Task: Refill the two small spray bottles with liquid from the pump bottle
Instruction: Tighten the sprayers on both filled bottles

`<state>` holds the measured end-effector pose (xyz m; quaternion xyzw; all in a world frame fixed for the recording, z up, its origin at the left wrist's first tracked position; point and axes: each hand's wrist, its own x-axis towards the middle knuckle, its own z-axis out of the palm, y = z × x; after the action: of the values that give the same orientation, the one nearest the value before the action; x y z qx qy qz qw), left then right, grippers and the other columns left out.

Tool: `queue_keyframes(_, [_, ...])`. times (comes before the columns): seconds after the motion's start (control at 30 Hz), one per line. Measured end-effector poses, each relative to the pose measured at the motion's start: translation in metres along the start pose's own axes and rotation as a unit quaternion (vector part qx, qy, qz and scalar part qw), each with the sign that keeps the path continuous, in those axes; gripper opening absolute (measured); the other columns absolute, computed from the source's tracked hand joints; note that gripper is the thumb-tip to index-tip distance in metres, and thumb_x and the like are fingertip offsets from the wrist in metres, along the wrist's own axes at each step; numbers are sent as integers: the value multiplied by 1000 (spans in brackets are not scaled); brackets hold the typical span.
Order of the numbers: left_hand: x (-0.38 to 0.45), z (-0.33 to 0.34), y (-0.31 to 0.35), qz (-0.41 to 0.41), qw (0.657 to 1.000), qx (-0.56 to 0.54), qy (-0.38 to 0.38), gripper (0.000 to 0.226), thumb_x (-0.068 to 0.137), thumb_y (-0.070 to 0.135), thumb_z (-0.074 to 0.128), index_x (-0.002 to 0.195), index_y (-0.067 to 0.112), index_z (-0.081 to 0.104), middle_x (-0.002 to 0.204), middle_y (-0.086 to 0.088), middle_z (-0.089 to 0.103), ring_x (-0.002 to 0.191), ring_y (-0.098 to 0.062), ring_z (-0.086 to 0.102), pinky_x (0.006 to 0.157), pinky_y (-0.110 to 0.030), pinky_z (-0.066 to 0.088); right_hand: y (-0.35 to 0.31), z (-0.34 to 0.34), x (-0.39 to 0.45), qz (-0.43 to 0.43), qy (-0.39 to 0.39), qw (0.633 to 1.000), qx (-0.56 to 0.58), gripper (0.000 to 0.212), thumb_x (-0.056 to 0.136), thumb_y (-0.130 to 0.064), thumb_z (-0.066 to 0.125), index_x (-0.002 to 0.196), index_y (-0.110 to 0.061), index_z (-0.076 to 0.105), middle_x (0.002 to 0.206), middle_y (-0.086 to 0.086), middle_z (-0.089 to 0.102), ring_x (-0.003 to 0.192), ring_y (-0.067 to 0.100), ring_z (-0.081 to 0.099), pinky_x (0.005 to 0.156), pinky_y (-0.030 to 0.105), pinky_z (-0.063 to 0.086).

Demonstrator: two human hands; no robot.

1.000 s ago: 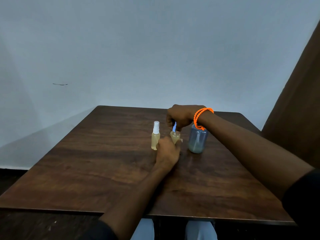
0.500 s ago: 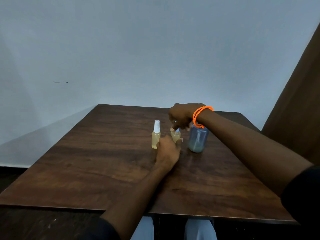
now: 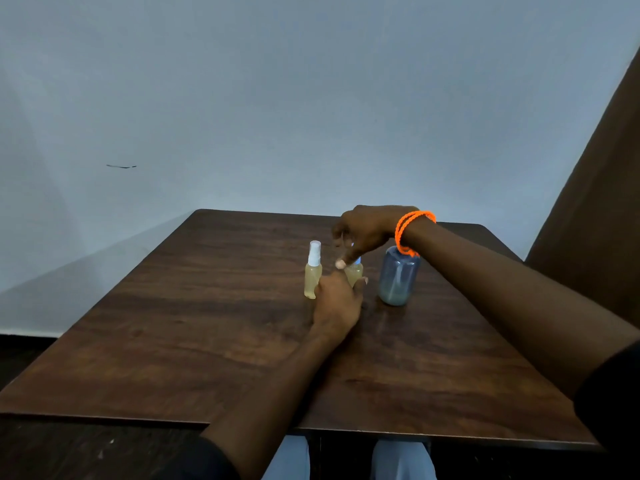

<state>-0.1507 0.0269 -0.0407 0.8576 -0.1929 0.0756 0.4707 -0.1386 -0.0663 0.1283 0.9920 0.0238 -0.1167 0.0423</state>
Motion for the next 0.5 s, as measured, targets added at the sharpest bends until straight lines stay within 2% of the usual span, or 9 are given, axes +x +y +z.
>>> queue_keyframes(0.03, [0, 0, 2, 3, 1000, 4, 0, 44, 102, 43, 69, 101, -1, 71, 90, -21, 76, 89, -34, 74, 85, -43, 58, 2, -5, -2, -14, -16, 1000, 5, 41, 80, -45, 87, 107, -20, 68, 92, -7, 66, 91, 19, 62, 85, 32, 51])
queue_keyframes(0.1, [-2, 0, 5, 12, 1000, 25, -6, 45, 103, 42, 68, 106, -2, 70, 100, -24, 75, 98, -38, 71, 86, -43, 51, 1, -2, 0, -21, 11, 999, -27, 29, 81, -31, 88, 97, -14, 70, 81, -6, 64, 86, 22, 65, 77, 33, 51])
queue_keyframes(0.17, [-5, 2, 6, 31, 998, 43, -13, 42, 104, 40, 67, 110, -2, 70, 107, -24, 74, 104, -41, 69, 88, -46, 48, -3, 8, 5, -5, 61, 994, -88, 30, 89, -38, 80, 85, -12, 64, 75, -1, 59, 81, 29, 64, 67, 33, 48])
queue_keyframes(0.2, [-6, 1, 8, 38, 998, 40, -12, 39, 104, 38, 67, 111, -1, 70, 108, -24, 74, 104, -41, 69, 88, -46, 49, -4, 12, 6, 2, 71, 993, -91, 35, 92, -44, 76, 84, -13, 63, 75, 0, 57, 80, 30, 64, 67, 33, 48])
queue_keyframes(0.27, [-6, -1, 11, 38, 999, 23, -6, 37, 103, 35, 69, 113, 0, 70, 109, -23, 75, 104, -40, 70, 87, -44, 49, -1, 10, 5, 4, 37, 997, -60, 40, 90, -50, 76, 93, -10, 68, 86, 3, 67, 88, 28, 67, 77, 37, 54])
queue_keyframes(0.33, [-4, -2, 11, 28, 999, 18, -2, 40, 103, 36, 71, 114, -2, 70, 110, -25, 74, 105, -40, 70, 87, -42, 49, 2, -2, -2, -15, -22, 999, -44, 31, 84, -34, 85, 101, -11, 72, 95, 1, 73, 92, 22, 66, 86, 35, 53])
queue_keyframes(0.43, [-4, -3, 12, 14, 1000, 15, -6, 42, 102, 38, 72, 106, -4, 71, 102, -26, 75, 100, -40, 71, 87, -42, 53, 5, -8, -2, -17, -30, 998, -58, 20, 80, -4, 83, 92, -15, 72, 86, 0, 74, 85, 22, 70, 85, 36, 59])
queue_keyframes(0.5, [-4, -2, 11, 12, 1000, 13, -10, 42, 101, 39, 73, 104, -3, 71, 99, -26, 75, 97, -43, 71, 88, -48, 56, 5, -3, 1, -3, -19, 999, -44, 11, 87, -11, 79, 94, -7, 72, 81, 9, 79, 74, 28, 77, 81, 40, 65])
